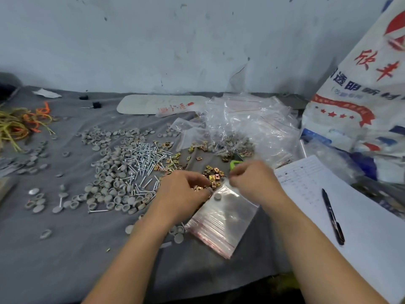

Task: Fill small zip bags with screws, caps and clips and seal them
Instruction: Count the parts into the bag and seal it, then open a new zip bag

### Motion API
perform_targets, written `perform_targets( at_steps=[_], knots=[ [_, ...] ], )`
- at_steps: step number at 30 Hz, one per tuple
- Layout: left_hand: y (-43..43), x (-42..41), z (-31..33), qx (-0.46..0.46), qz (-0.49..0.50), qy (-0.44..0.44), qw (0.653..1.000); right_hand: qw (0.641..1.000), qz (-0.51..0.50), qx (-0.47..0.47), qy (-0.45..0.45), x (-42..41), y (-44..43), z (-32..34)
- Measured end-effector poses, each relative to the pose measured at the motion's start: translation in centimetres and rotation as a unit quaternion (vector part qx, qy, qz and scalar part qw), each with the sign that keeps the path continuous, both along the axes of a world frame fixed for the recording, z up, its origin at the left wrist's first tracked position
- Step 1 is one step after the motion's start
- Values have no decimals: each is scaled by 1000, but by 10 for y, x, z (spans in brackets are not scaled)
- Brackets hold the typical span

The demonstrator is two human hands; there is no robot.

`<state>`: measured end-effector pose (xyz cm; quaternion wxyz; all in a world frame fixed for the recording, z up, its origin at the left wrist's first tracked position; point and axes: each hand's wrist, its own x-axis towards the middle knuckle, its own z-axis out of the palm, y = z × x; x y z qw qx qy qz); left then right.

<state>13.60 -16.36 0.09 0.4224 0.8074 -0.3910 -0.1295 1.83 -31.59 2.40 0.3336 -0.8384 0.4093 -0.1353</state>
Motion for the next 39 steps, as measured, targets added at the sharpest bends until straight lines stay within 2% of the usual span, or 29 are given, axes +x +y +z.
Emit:
perform_targets(
  at_steps=[2, 7, 9, 12, 14, 20, 22, 25, 28, 30, 32, 35, 39],
  knots=[
    [-4, -11, -1, 32, -52, -31, 998, 986, 97, -47, 124, -2, 14, -3],
    [-13, -29, -5, 164, -163, -94, 968, 970, 171, -72, 154, -16, 14, -7],
    [-15, -31, -5, 180, -162, -114, 963, 973, 166, -86, 132, -20, 6, -12],
    [-13, -28, -7, 171, -162, -96, 967, 995, 55, -78, 10, -16, -21, -21],
    [-12, -28, -8, 167, -158, -94, 969, 994, 14, -104, 2, -8, -41, -24],
    [-5, -17, -4, 213, -161, -146, 953, 965, 93, -178, 168, 19, -68, -27],
    [1, -9, -3, 221, -156, -147, 951, 957, 105, -186, 196, 24, -71, -24],
    [7, -3, -4, 221, -151, -138, 954, 960, 103, -214, 150, 25, -67, -24],
    [9, -3, -5, 207, -146, -127, 959, 960, 85, -266, 34, 24, -57, -23],
    [10, -4, -5, 206, -145, -124, 960, 949, 32, -313, -23, 26, -55, -21],
    [12, -6, -5, 207, -144, -120, 960, 940, -17, -341, -8, 26, -59, -22],
    [13, -8, -3, 207, -147, -124, 959, 958, -28, -282, 51, 20, -70, -30],
    [13, -11, -2, 205, -151, -135, 958, 982, -29, -186, 14, 11, -77, -35]
  ],
)
